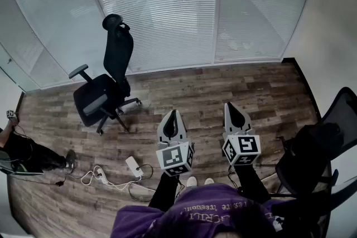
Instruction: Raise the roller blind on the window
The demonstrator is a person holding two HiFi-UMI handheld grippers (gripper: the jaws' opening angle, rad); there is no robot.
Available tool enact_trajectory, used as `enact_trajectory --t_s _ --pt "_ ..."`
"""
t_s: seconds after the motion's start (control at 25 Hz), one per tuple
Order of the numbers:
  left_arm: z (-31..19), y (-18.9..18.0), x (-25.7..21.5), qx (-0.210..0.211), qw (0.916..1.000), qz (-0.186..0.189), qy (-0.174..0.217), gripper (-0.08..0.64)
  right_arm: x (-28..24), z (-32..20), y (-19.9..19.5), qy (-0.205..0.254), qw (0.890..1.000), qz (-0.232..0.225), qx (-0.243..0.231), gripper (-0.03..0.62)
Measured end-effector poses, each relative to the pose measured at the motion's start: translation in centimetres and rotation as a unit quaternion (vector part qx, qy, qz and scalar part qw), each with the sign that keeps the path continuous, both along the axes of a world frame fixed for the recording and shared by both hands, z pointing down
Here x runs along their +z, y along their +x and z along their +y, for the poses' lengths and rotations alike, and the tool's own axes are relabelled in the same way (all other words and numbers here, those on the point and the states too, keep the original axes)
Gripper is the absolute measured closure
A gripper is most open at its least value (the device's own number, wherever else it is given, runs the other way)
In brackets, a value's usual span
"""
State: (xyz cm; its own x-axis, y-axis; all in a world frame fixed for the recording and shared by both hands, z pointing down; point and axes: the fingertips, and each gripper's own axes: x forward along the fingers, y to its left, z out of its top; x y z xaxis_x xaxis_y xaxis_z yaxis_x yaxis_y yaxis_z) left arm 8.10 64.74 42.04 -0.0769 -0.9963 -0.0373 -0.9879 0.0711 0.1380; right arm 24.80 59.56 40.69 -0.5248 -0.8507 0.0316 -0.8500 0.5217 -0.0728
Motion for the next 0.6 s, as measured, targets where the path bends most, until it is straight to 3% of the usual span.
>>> enact_trajectory --t_s 0.6 --pt "0.05 1.09 -0.33 0.008 0.9999 0.010 0.004 0.560 -0.02 -0.28 1.14 -0.002 1.000 -0.012 0.014 0.595"
